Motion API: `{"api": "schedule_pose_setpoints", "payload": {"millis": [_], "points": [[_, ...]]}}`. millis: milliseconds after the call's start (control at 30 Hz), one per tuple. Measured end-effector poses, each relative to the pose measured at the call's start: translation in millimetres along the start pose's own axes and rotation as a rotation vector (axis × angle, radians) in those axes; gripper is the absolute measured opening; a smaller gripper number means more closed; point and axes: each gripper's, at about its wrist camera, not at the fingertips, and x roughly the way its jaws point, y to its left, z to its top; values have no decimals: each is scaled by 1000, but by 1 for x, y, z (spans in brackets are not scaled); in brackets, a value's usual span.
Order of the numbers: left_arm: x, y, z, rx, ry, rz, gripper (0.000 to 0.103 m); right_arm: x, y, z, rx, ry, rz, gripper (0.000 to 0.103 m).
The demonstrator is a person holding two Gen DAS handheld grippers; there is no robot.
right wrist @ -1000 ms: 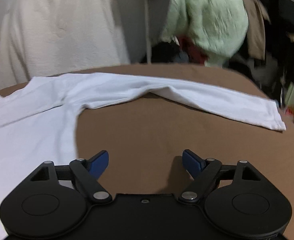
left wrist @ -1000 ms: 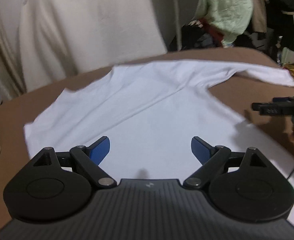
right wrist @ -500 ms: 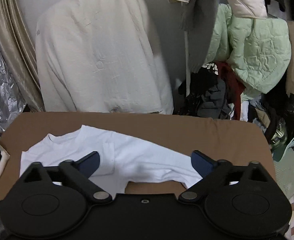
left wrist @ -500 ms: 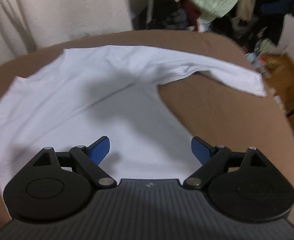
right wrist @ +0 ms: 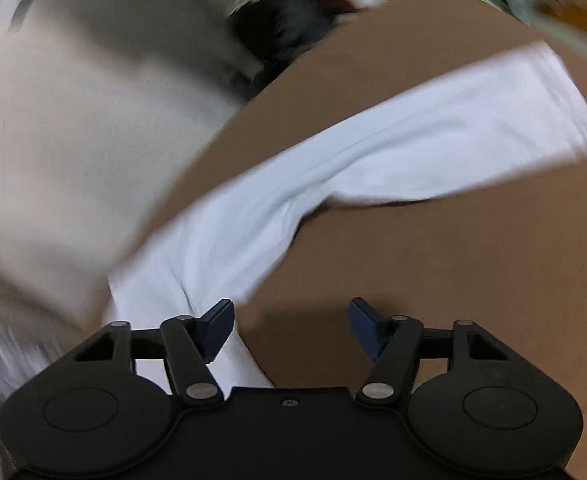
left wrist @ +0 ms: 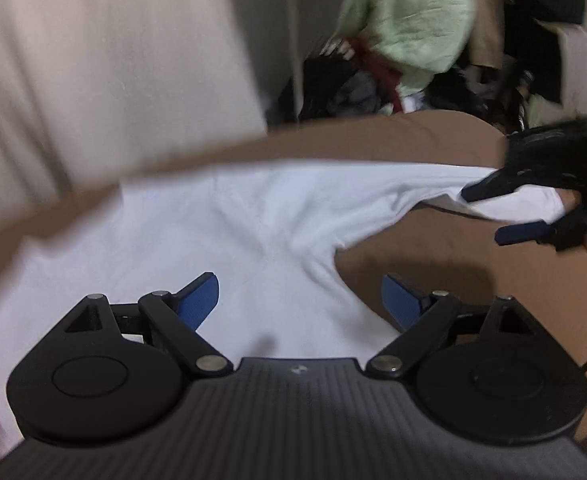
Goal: Fold clothes
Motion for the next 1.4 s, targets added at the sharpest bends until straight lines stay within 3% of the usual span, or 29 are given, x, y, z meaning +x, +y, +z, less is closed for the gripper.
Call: {"api": "schedule_pose_setpoints", "payload": {"millis": [67, 100, 167, 233, 300, 467, 500, 533, 600, 667, 700, 733, 767, 900, 1000, 1133, 1233, 1333, 1400], "points": [[19, 8, 1, -146, 51, -149, 88, -5, -15, 6, 75, -25, 16, 69], [27, 8, 2, -153, 43, -188, 88, -6, -22, 8, 85, -29, 9, 69], [42, -7, 8, -37, -3, -147, 86, -8, -35, 13, 109, -36, -3, 69], [59, -21, 15, 87, -36, -115, 75, -8, -58, 21, 200, -49, 15, 66], [72, -29, 19, 143, -41, -128, 73, -7, -79, 36, 276, -105, 11, 57], [89, -38, 15, 260, -63, -154, 64, 16, -123, 47, 393, -161, -38, 57], [90, -38, 12, 286, -79, -143, 61, 22, -130, 47, 435, -169, -35, 58], [93, -36, 9, 308, -86, -131, 56, 28, -137, 46, 473, -179, -33, 66], [102, -29, 4, 333, -88, -105, 55, 38, -128, 46, 436, -253, -52, 79], [110, -18, 2, 307, -74, -95, 55, 51, -100, 49, 271, -318, -139, 81], [113, -10, 2, 277, -65, -100, 55, 59, -84, 50, 173, -353, -186, 64], [112, 1, 3, 227, -63, -110, 55, 62, -77, 51, 132, -377, -200, 23], [111, 13, 3, 176, -60, -120, 55, 65, -71, 52, 91, -400, -215, 9], [96, 59, 5, 9, -85, -137, 55, 61, -30, 43, -144, -525, -194, 9], [74, 98, 4, -110, -117, -138, 55, 53, 24, -7, -468, -559, -31, 9], [49, 147, -12, -317, -83, -176, 56, 43, 94, -75, -897, -583, 194, 8], [32, 189, -35, -531, -90, -184, 56, 48, 121, -135, -1119, -477, 286, 8], [22, 224, -63, -683, -89, -146, 56, 64, 127, -170, -1192, -351, 321, 8], [22, 238, -81, -757, -52, -154, 56, 73, 127, -188, -1248, -271, 299, 9]]}}
